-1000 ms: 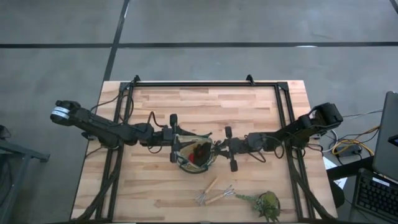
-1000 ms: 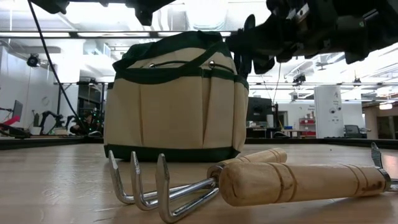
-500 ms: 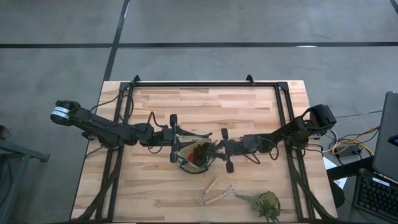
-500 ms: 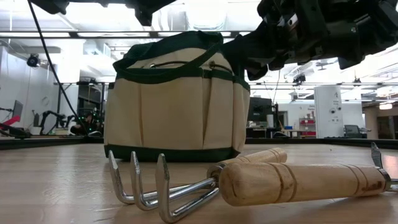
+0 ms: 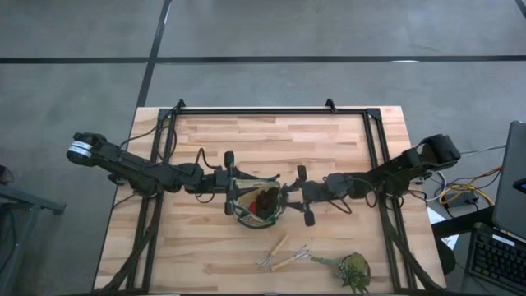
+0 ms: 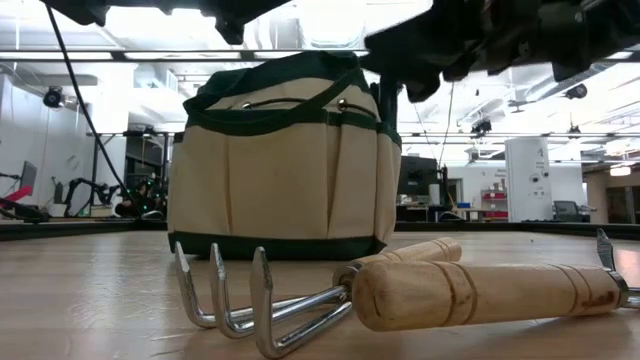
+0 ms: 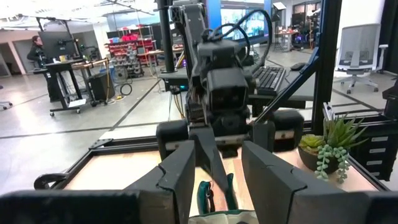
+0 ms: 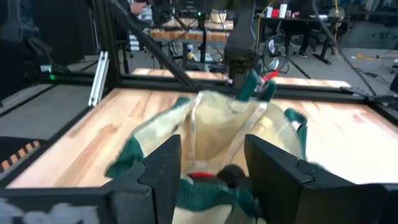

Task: Pick & Place Garden tools in Gardening bag
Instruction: Put the green shear scissors into the gardening bag, then put the brown hand rake into the gardening bag

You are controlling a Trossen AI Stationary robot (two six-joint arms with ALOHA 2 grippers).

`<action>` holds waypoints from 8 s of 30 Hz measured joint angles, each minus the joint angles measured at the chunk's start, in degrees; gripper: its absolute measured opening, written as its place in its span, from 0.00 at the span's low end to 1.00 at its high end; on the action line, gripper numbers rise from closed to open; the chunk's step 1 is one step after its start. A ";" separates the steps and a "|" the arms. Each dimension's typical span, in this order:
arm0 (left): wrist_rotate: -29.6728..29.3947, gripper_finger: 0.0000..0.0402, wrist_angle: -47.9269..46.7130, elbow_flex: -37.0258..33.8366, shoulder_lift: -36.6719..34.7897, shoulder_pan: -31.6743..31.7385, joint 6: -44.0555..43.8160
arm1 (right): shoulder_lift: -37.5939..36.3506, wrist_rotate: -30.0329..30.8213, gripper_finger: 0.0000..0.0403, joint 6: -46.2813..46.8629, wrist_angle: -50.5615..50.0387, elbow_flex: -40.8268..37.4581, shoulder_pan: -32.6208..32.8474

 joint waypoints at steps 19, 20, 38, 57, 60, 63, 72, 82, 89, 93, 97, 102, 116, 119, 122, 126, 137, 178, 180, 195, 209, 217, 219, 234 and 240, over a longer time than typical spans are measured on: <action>6.16 0.34 0.02 1.69 4.08 -0.87 -6.87 | -13.92 -0.45 0.44 -0.69 -17.17 -0.11 3.67; 6.16 0.34 0.01 2.09 4.81 -1.20 -7.33 | -13.73 -0.41 0.44 -0.41 -17.52 -0.11 3.67; 3.84 0.34 -25.80 15.58 15.80 -15.03 -21.47 | -16.90 -0.41 0.39 1.77 -31.20 -0.13 7.20; 4.21 0.34 -27.55 18.53 32.62 -22.50 -21.11 | -16.57 -0.39 0.36 3.83 -31.26 -0.13 7.78; 4.63 0.34 -26.88 18.78 34.73 -22.63 -21.35 | -16.57 0.04 0.36 3.76 -31.24 -0.13 7.76; 4.82 0.34 -26.77 19.62 35.69 -22.64 -22.03 | -16.57 0.04 0.35 3.61 -31.24 -0.13 7.76; 6.04 0.34 -29.16 20.63 33.68 -23.35 -23.01 | -16.55 0.04 0.32 4.04 -31.24 -0.13 7.78; -0.49 0.34 -29.42 21.24 29.74 -27.68 -21.09 | -16.53 0.04 0.33 3.42 -30.82 -0.13 7.76; -12.11 0.34 -30.08 23.04 30.02 -32.55 -15.04 | -16.42 0.04 0.30 3.41 -30.45 -0.13 7.76; -15.00 0.34 -30.14 22.36 32.32 -32.03 -16.87 | -16.42 0.05 0.30 3.41 -30.41 -0.13 7.76; -11.58 0.34 -30.17 22.47 35.52 -30.13 -18.74 | -16.42 0.04 0.31 3.38 -29.93 -0.13 7.76; -10.49 0.34 -29.41 22.49 37.67 -28.87 -19.80 | -16.44 0.04 0.32 3.13 -29.75 -0.13 7.76; -9.63 0.33 -24.01 22.47 43.30 -27.98 -20.32 | -16.44 0.04 0.28 2.99 -29.51 -0.13 7.76; -8.72 0.28 -23.95 22.47 43.30 -27.90 -21.17 | -16.44 0.07 0.28 2.97 -29.49 -0.13 7.76; -8.50 0.19 -23.98 22.45 43.30 -27.71 -21.31 | -16.44 0.04 0.29 2.97 -29.47 -0.13 7.76; -8.30 0.05 -23.98 22.45 43.30 -27.18 -21.29 | -16.44 0.04 0.29 2.99 -29.47 -0.13 7.75; -6.58 0.01 -22.47 22.42 43.30 -25.50 -22.09 | -16.44 0.01 0.25 3.17 -29.46 -0.13 7.76; -1.68 0.07 -25.91 22.34 39.15 -25.24 -23.47 | -10.67 0.25 0.21 8.76 -26.97 -2.33 15.97; -1.79 0.10 -28.60 22.34 38.96 -25.22 -25.09 | -9.79 0.20 0.20 8.40 -26.21 -1.91 16.00; -1.81 0.31 -30.58 22.32 38.97 -25.22 -29.88 | -5.47 1.60 0.18 7.47 -25.93 0.13 15.98; 0.00 0.34 -24.52 22.32 39.06 -25.22 -28.82 | -5.01 1.71 0.15 7.47 -26.02 0.13 15.98; -1.83 0.34 -23.91 22.35 40.43 -25.22 -28.77 | -5.01 1.75 0.15 7.47 -26.00 0.13 15.98; -1.79 0.34 -23.72 22.73 41.41 -25.22 -28.76 | -5.02 1.77 0.14 7.47 -26.00 0.13 15.98; 1.14 0.26 -22.95 23.43 43.28 -25.24 -28.11 | -5.05 3.19 0.14 7.47 -26.04 0.13 15.95; 0.50 0.22 -20.60 23.41 43.32 -25.22 -27.07 | -5.05 3.19 0.14 7.45 -26.03 0.13 15.96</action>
